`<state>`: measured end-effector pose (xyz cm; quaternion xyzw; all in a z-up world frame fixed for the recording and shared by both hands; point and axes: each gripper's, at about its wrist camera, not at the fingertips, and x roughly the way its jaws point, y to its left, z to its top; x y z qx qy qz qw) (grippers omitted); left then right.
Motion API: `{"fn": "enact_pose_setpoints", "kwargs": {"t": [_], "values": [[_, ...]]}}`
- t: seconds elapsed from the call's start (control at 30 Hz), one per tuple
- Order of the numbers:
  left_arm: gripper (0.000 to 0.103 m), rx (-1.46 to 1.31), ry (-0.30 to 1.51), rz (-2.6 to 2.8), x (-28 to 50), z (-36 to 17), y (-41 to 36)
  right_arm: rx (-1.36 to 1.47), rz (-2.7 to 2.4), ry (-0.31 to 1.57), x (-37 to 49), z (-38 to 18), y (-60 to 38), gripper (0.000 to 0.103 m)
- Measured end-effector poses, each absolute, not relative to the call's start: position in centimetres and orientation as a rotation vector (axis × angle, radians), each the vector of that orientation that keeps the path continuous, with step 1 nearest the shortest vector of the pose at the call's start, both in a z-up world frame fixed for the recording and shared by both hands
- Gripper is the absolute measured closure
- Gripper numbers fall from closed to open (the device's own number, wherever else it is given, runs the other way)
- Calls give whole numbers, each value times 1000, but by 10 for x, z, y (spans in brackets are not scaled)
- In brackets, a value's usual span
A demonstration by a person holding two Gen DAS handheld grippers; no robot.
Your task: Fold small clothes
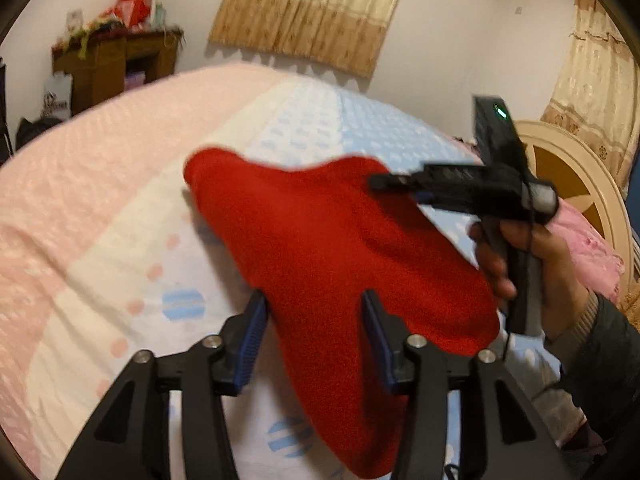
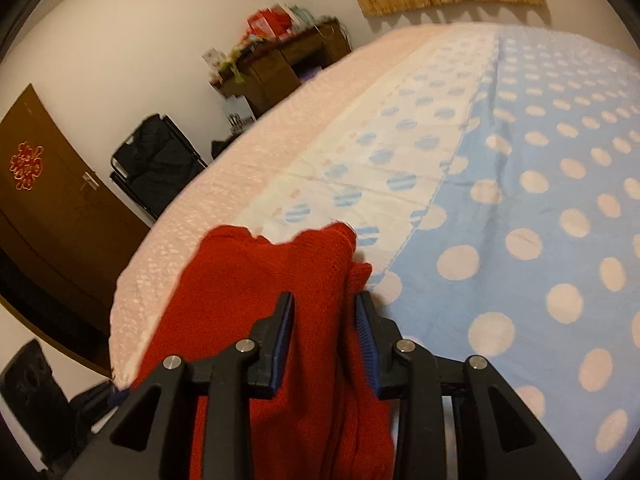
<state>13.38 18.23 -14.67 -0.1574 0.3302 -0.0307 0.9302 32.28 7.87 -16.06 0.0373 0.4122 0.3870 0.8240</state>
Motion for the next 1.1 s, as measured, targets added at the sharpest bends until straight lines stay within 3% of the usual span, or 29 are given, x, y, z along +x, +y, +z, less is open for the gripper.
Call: {"fn": "enact_pose_setpoints", "kwargs": {"t": [0.07,0.13,0.4,0.47,0.57,0.87,0.9,0.97,1.1], "values": [[33,-311,627,-42,133,-139,186,83,856,846,308,-149,72,70],[29,-315,614,-18,136,-138,191,72,918,834,287,-141,66,70],[28,-265,735,109,163,-182,198,-28,903,941,251,-189,55,70],[26,-266,721,107,162,-182,200,77,911,968,261,-193,44,70],[16,-245,723,141,162,-181,198,2,894,954,255,-191,49,70],[13,-161,728,152,137,-152,177,-2,800,891,239,-189,40,69],[13,-143,711,153,132,-145,173,20,775,893,236,-185,35,68],[9,-127,684,149,125,-134,170,66,726,906,233,-178,24,42],[4,-111,618,153,114,-113,163,74,631,816,217,-150,-1,42]]}}
